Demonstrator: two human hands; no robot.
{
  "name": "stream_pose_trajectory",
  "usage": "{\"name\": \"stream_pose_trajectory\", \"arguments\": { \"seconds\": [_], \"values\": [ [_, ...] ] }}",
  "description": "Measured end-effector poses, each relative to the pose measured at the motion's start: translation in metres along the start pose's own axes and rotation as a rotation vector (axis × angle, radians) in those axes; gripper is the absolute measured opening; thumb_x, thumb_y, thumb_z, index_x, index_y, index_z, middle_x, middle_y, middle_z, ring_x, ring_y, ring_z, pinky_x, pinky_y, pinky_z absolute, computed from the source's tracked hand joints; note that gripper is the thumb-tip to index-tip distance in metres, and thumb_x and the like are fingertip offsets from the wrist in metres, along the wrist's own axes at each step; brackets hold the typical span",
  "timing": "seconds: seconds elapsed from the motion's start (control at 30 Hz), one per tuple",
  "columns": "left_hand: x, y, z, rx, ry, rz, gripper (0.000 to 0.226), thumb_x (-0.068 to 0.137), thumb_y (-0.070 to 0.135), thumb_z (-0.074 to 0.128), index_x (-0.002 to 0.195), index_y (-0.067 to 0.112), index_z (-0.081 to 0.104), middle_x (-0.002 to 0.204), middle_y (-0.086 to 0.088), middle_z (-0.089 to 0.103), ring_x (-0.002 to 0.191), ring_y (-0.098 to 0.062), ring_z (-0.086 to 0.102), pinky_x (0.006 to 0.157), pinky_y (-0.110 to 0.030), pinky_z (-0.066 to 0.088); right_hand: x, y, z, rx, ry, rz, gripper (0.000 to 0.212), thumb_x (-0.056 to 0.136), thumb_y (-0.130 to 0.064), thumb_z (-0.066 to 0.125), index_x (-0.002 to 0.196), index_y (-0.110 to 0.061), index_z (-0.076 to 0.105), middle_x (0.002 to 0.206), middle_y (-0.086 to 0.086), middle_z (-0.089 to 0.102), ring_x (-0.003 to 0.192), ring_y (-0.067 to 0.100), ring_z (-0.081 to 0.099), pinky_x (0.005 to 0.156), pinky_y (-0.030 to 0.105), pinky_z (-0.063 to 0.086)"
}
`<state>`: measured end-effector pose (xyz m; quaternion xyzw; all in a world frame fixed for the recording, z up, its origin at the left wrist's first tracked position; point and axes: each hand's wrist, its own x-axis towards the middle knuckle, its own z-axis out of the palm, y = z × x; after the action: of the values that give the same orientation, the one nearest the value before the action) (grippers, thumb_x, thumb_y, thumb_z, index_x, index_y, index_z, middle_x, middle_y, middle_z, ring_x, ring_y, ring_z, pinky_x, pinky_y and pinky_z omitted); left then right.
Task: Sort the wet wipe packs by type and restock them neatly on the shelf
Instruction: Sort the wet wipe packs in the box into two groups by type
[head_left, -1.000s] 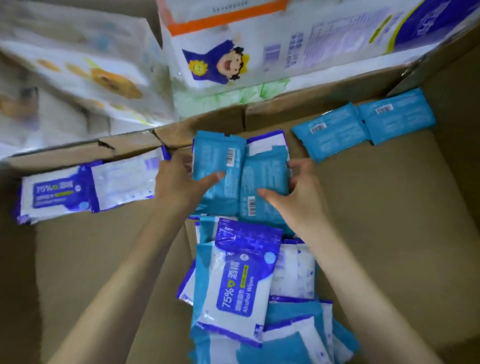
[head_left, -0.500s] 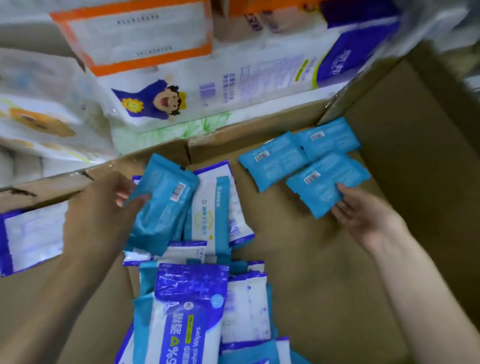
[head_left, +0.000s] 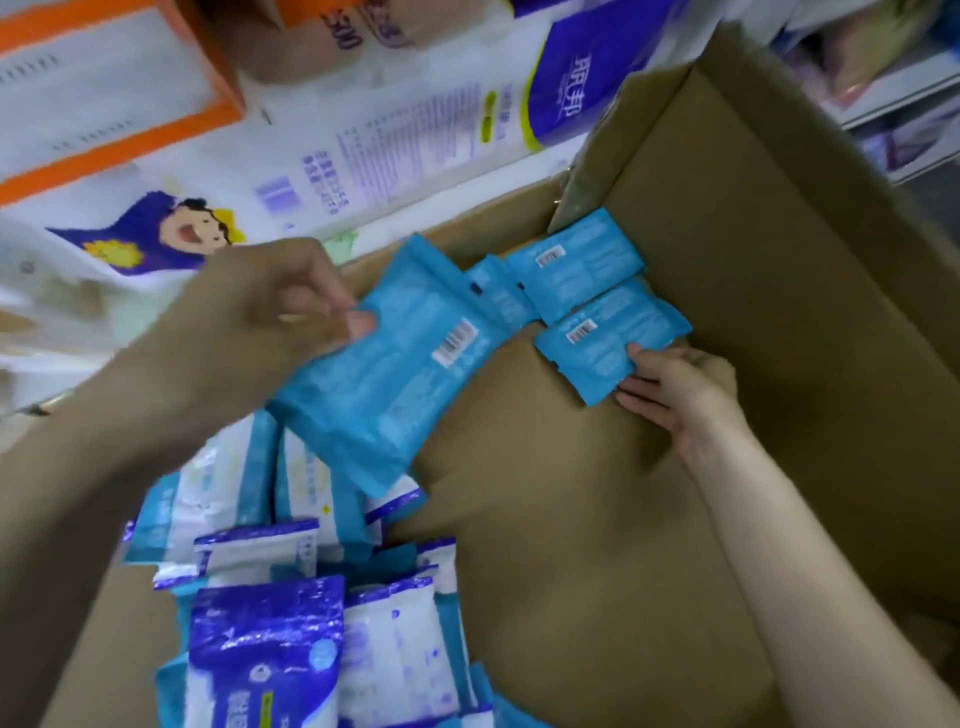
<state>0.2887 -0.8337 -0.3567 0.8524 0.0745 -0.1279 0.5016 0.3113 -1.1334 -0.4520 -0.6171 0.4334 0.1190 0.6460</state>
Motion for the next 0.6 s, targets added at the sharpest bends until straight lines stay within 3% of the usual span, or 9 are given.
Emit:
{"name": "stream_pose_trajectory", "arguments": {
  "seconds": [0.13, 0.23, 0.3, 0.33, 0.43, 0.5, 0.53, 0.6],
  "values": [
    [0.046, 0.001, 0.084, 0.221, -0.277, 0.006, 0.022, 0.079, 0.013, 0.074, 0.066, 0.017, 0.057, 0.067, 0.002, 0.056, 0.069, -0.008, 0.052, 0.064, -0.027, 0.041, 0.002, -0.001, -0.005, 0.065, -0.006, -0.004, 0.017, 0.089, -0.006, 0.065, 0.083, -0.01, 0.049, 0.08, 0.009, 0.06, 0.064, 0.016, 0.061, 0.05, 0.025, 0.056],
    [0.063, -0.012, 0.115, 0.418, -0.229, 0.06, 0.022, 0.079, 0.014, 0.074, 0.071, 0.019, 0.054, 0.073, 0.008, 0.055, 0.079, -0.016, 0.055, 0.065, -0.015, 0.036, 0.004, 0.0, -0.009, 0.091, -0.022, -0.021, 0.016, 0.088, -0.006, 0.066, 0.085, -0.009, 0.05, 0.08, 0.009, 0.062, 0.063, 0.015, 0.063, 0.05, 0.024, 0.057],
    [0.065, -0.016, 0.122, 0.561, -0.127, 0.128, 0.022, 0.076, 0.018, 0.076, 0.09, 0.016, 0.059, 0.096, -0.002, 0.055, 0.097, -0.024, 0.054, 0.081, -0.021, 0.037, 0.008, 0.001, -0.011, 0.037, -0.028, -0.048, 0.018, 0.086, -0.01, 0.069, 0.088, -0.008, 0.051, 0.079, 0.01, 0.064, 0.06, 0.015, 0.066, 0.05, 0.024, 0.057],
    [0.064, -0.019, 0.122, 0.613, -0.094, 0.139, 0.036, 0.076, 0.024, 0.077, 0.105, 0.015, 0.058, 0.109, -0.008, 0.051, 0.106, -0.027, 0.05, 0.092, -0.029, 0.038, 0.01, 0.0, -0.011, -0.005, -0.038, -0.061, 0.02, 0.085, -0.013, 0.07, 0.087, -0.008, 0.051, 0.077, 0.01, 0.064, 0.056, 0.013, 0.066, 0.049, 0.024, 0.056],
    [0.053, -0.02, 0.12, 0.688, -0.21, 0.151, 0.08, 0.079, 0.053, 0.065, 0.145, 0.022, 0.032, 0.149, -0.011, 0.027, 0.137, -0.029, 0.026, 0.112, -0.045, 0.026, 0.013, -0.002, -0.01, -0.103, -0.055, -0.077, 0.023, 0.085, -0.018, 0.071, 0.079, -0.009, 0.051, 0.068, 0.011, 0.063, 0.044, 0.01, 0.064, 0.044, 0.022, 0.054],
    [0.046, -0.024, 0.125, 0.885, -0.359, 0.16, 0.094, 0.08, 0.068, 0.049, 0.152, 0.027, 0.004, 0.16, -0.005, -0.006, 0.147, -0.025, -0.004, 0.119, -0.048, 0.008, 0.017, 0.0, -0.011, -0.146, -0.002, -0.119, 0.023, 0.084, -0.02, 0.072, 0.079, -0.01, 0.052, 0.069, 0.012, 0.064, 0.043, 0.01, 0.063, 0.044, 0.023, 0.053],
    [0.046, -0.028, 0.127, 0.987, -0.382, 0.173, 0.096, 0.081, 0.072, 0.041, 0.152, 0.028, -0.006, 0.159, -0.005, -0.016, 0.147, -0.025, -0.013, 0.119, -0.049, 0.004, 0.018, 0.003, -0.012, -0.199, 0.053, -0.206, 0.024, 0.083, -0.022, 0.074, 0.079, -0.013, 0.052, 0.073, 0.012, 0.065, 0.047, 0.011, 0.065, 0.048, 0.027, 0.056],
    [0.049, -0.035, 0.128, 1.116, -0.352, 0.213, 0.095, 0.079, 0.076, 0.026, 0.15, 0.028, -0.015, 0.158, -0.005, -0.022, 0.146, -0.026, -0.017, 0.119, -0.05, 0.003, 0.019, 0.013, -0.014, -0.459, 0.168, -0.545, 0.021, 0.08, -0.027, 0.074, 0.085, -0.021, 0.055, 0.09, 0.007, 0.065, 0.072, 0.017, 0.067, 0.072, 0.037, 0.057]
  ]
}}
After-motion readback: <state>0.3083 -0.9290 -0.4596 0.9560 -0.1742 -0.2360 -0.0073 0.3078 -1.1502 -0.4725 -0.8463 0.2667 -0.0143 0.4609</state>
